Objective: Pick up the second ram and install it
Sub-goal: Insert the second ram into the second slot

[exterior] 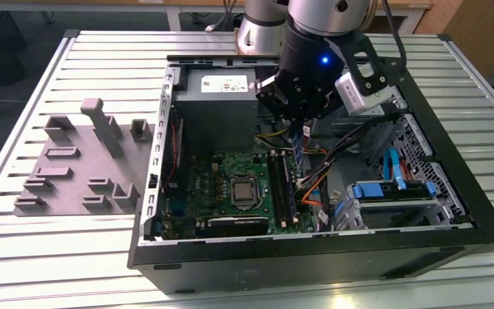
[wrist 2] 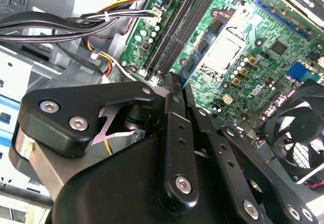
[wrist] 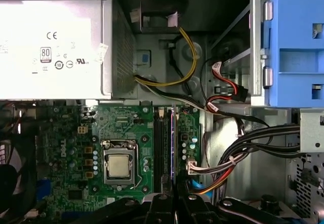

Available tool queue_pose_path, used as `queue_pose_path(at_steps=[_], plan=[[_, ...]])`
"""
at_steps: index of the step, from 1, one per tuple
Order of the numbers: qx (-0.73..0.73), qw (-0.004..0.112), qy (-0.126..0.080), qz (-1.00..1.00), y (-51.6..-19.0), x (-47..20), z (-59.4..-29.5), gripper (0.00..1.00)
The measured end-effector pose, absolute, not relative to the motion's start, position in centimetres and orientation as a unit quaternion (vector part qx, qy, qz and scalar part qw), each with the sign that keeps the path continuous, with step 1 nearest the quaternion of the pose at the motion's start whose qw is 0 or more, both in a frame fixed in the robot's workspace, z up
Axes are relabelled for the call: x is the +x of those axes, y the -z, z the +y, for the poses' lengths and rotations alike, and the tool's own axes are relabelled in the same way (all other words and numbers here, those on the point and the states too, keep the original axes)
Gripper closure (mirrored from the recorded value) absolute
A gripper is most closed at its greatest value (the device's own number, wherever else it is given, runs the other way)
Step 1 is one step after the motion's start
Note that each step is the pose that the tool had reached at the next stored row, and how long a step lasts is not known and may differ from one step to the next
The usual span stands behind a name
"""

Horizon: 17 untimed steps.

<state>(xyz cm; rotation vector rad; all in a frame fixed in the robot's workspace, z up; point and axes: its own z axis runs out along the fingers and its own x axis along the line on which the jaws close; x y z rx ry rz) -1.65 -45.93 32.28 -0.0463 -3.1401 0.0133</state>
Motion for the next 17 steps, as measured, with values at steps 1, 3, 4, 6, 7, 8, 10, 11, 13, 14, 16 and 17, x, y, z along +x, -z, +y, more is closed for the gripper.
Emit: queue_pose_path(at_steps=[1,3,4,6,7,8,10,11,13,14,16,17], plan=[[-0.016,0.001,-0.004,-1.000,-32.1,-1.7,-45.9,0.86],[-0.017,0.001,-0.004,-1.000,-31.7,-1.7,-45.9,0.86],[-0.017,0.001,-0.004,-1.000,-31.5,-1.8,-46.0,0.86],[-0.016,0.001,-0.004,-1.000,-31.2,-1.8,-46.0,0.86],[-0.015,0.001,-0.004,-1.000,-31.0,-1.8,-46.0,0.86],[-0.014,0.001,-0.004,-1.000,-30.8,-1.8,-46.0,0.86],[-0.013,0.002,-0.004,-1.000,-30.5,-1.8,-46.1,0.86],[-0.013,0.003,-0.004,-1.000,-30.3,-1.8,-46.1,0.86],[-0.013,0.004,-0.004,-1.000,-29.9,-1.8,-46.2,0.86],[-0.013,0.005,-0.004,-1.000,-29.7,-1.8,-46.3,0.86],[-0.013,0.006,-0.004,-1.000,-29.4,-1.8,-46.5,0.86],[-0.013,0.007,-0.004,-1.000,-29.2,-1.9,-46.5,0.86]])
